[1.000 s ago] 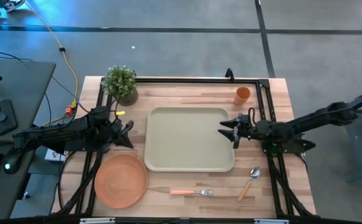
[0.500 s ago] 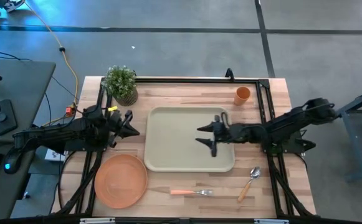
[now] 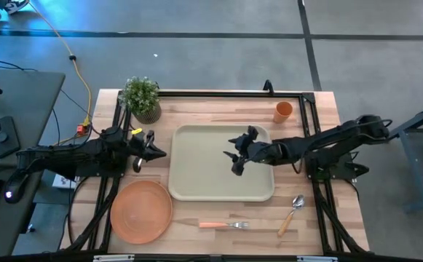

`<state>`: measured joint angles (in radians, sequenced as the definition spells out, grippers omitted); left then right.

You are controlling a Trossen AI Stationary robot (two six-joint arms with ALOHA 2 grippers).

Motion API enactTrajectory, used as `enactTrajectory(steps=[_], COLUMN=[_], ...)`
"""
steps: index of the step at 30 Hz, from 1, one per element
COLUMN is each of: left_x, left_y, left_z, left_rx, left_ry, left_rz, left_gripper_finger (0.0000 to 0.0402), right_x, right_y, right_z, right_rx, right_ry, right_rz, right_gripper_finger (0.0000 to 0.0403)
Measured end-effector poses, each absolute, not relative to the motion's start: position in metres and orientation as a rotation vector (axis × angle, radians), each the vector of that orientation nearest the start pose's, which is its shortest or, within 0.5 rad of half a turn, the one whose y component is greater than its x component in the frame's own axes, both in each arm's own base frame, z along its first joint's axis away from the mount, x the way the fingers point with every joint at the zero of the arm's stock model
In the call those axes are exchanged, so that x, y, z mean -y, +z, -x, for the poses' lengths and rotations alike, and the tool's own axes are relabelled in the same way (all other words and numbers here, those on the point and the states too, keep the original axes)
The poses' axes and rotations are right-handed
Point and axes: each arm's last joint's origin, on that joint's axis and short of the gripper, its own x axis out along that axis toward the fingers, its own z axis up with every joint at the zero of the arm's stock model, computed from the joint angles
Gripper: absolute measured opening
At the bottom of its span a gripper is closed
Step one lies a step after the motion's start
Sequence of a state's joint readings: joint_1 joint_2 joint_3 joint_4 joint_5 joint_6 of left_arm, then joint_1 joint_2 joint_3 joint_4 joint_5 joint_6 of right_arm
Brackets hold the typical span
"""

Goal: Pick and place plate/cup/fork/spoon on tray
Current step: Put the light orange plate on the light brown tray

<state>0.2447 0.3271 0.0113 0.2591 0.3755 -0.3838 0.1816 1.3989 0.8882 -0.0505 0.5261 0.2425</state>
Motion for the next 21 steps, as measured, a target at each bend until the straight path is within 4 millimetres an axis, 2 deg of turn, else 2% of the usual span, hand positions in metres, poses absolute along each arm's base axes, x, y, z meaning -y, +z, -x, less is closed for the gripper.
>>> enactTrajectory(steps=[3,6,11,14,17,21], left_x=[-0.02,-0.02,-0.017,-0.017,-0.014,-0.001], left_y=[0.164,0.162,0.157,0.157,0.167,0.183], left_z=[-0.115,-0.115,-0.117,-0.118,-0.118,-0.119], left_rx=[-0.069,-0.092,-0.147,-0.178,-0.227,-0.313], left_ry=[-0.057,-0.052,-0.088,0.025,0.059,-0.027], left_rz=[0.421,0.414,0.507,0.493,0.445,0.459], left_gripper_finger=[0.0,0.0,0.0,0.0,0.0,0.0], right_x=[-0.039,-0.036,-0.035,-0.038,-0.041,-0.045], right_y=[0.24,0.226,0.209,0.206,0.207,0.207], right_z=[-0.287,-0.28,-0.272,-0.27,-0.268,-0.267], right_rx=[-0.508,-0.537,-0.551,-0.549,-0.526,-0.529], right_ry=[-0.418,-0.451,-0.466,-0.486,-0.543,-0.548], right_rz=[-0.021,-0.006,-0.054,-0.056,-0.019,0.014], right_gripper_finger=[0.022,0.022,0.022,0.022,0.022,0.022])
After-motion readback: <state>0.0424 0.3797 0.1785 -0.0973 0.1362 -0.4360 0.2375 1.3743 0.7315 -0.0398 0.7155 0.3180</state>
